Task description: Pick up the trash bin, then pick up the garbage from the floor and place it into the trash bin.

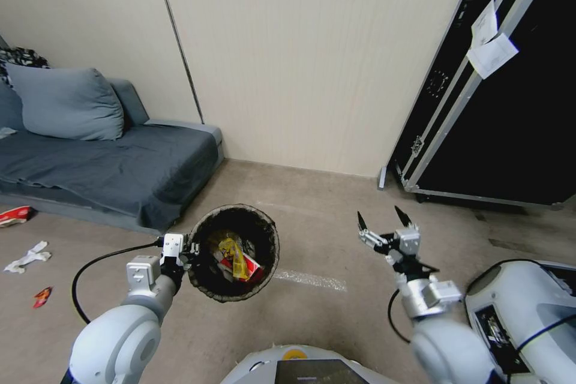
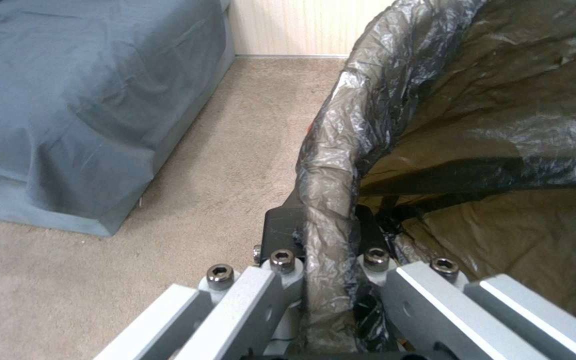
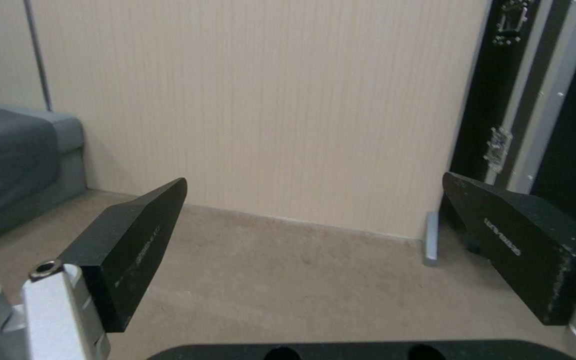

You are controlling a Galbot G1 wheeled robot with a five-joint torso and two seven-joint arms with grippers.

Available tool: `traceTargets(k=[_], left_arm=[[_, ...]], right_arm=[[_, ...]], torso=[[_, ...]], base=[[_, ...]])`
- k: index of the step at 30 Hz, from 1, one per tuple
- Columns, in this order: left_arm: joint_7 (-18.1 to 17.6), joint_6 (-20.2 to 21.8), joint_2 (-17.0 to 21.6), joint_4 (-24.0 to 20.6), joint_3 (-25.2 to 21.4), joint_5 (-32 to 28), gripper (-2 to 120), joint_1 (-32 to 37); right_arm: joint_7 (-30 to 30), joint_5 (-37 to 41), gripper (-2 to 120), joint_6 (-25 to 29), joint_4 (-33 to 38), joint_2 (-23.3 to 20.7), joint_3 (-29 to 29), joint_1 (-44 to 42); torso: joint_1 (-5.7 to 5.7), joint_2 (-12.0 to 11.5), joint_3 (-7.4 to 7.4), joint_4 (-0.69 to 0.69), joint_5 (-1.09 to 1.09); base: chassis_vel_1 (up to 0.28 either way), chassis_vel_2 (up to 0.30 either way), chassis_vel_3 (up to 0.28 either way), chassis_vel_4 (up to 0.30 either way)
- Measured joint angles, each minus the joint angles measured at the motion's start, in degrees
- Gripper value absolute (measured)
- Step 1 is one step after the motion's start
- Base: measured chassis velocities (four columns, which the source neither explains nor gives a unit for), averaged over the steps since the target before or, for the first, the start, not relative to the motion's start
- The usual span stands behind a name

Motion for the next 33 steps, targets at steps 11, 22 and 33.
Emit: traceTargets(k=[11,22,33], left_arm=[[0.55,0.0,-0.63,0.0,-0.18,0.35,1,-0.27],[0.73,0.0,-1.22,0.0,-0.12,0.12,1,-0.51],[0.8,0.0,-0.9,0.0,-0.26,-0.52,1,-0.31]], right_arm=[[-0.25,-7.05,100,4.44,-0.41,6.44,-0.25,-2.67],[-0.32,-8.65,100,5.34,0.33,8.47,-0.18,-3.73],[-0.35,-7.21,100,4.32,0.55,7.99,0.13,-3.97]], torso=[[0.0,0.0,0.0,0.01,0.02],[0.0,0.0,0.0,0.01,0.02],[0.0,0.0,0.0,0.01,0.02]], base=[[0.0,0.0,0.0,0.0],[0.005,0.002,0.004,0.003],[0.022,0.026,0.024,0.024]])
